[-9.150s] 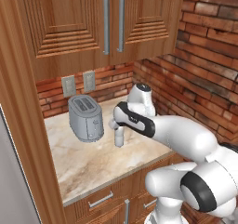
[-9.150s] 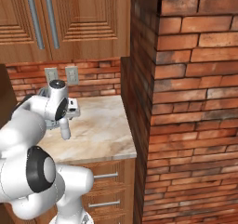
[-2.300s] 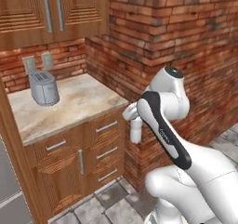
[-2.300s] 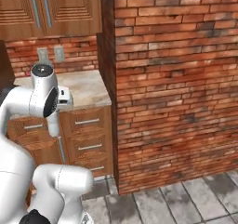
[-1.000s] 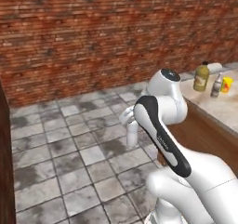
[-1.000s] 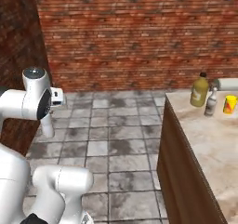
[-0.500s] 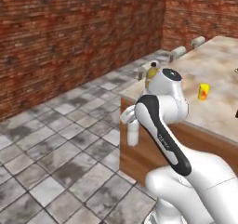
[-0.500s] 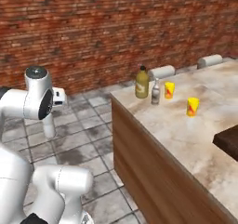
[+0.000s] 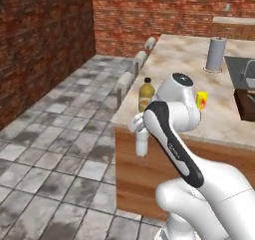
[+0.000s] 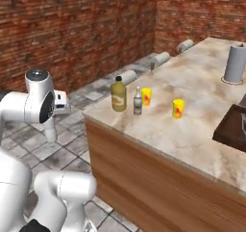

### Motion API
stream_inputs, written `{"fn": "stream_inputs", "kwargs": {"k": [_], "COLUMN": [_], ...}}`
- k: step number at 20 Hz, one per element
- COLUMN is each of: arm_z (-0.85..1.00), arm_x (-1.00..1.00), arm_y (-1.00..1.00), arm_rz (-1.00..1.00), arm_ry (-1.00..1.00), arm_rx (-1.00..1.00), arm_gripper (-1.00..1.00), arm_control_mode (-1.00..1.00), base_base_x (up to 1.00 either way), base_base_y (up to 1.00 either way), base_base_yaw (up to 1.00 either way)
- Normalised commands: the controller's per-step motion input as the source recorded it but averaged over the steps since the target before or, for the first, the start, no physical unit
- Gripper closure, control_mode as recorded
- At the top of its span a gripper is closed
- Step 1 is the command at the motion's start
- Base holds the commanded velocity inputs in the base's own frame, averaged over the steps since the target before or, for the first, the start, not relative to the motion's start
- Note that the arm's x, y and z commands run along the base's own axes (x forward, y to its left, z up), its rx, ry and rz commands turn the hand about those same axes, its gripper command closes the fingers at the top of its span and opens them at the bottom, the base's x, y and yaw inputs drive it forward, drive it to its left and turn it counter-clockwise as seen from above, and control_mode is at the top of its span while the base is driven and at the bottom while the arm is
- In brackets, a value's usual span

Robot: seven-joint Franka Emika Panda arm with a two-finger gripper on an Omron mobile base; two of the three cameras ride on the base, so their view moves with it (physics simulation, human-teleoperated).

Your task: Place the drinks on the dining counter in a tight cluster.

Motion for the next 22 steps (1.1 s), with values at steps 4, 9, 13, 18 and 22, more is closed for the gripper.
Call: {"fn": "stream_inputs", "kwargs": {"k": [4,9,13,18,22], "arm_z": [0.0,0.0,0.0,0.0,0.0], "arm_x": [0.0,0.0,0.0,0.0,0.0], "arm_y": [0.0,0.0,0.0,0.0,0.0], "arm_rz": [0.0,0.0,0.0,0.0,0.0], "arm_ry": [0.0,0.0,0.0,0.0,0.0], "arm_rx": [0.0,0.0,0.0,0.0,0.0], "arm_gripper": [1.0,1.0,1.0,1.0,1.0], "arm_control_mode": [1.0,1.0,1.0,1.0,1.0], "base_base_x": [0.27,0.36,0.66,0.64,0.38], "base_base_y": [0.32,0.18,0.12,0.0,0.21], "base_base_yaw": [-0.82,-0.87,-0.74,-0.21,-0.19]}}
